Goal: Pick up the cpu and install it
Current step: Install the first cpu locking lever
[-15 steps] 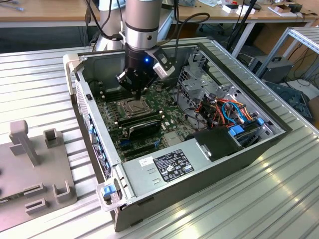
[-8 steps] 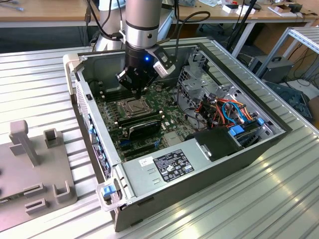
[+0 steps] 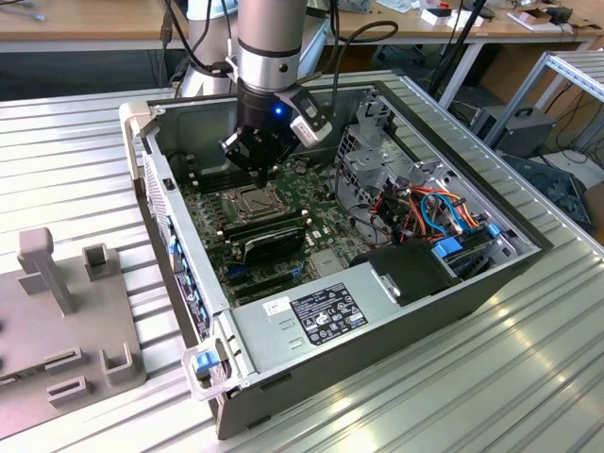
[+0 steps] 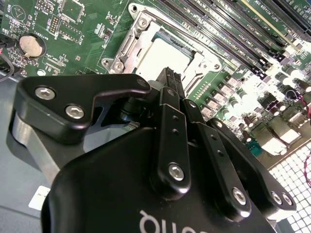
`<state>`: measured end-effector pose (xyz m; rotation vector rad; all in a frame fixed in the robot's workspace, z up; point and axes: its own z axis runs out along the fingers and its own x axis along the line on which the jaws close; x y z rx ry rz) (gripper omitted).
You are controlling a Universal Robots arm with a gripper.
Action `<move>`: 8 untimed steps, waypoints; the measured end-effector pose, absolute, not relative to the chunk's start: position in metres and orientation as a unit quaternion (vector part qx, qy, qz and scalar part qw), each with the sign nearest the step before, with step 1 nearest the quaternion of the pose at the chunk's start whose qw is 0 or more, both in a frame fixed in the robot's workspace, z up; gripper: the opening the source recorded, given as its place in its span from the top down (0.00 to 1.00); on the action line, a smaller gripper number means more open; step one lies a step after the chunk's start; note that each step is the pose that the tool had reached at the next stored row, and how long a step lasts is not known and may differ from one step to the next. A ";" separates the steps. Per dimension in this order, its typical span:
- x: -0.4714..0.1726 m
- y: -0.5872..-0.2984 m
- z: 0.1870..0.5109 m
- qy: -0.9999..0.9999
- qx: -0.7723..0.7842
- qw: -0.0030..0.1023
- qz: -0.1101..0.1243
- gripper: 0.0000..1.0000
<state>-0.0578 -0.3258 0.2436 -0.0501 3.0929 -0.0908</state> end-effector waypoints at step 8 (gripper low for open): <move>-0.057 -0.326 0.243 0.999 -0.016 0.014 -0.029 0.89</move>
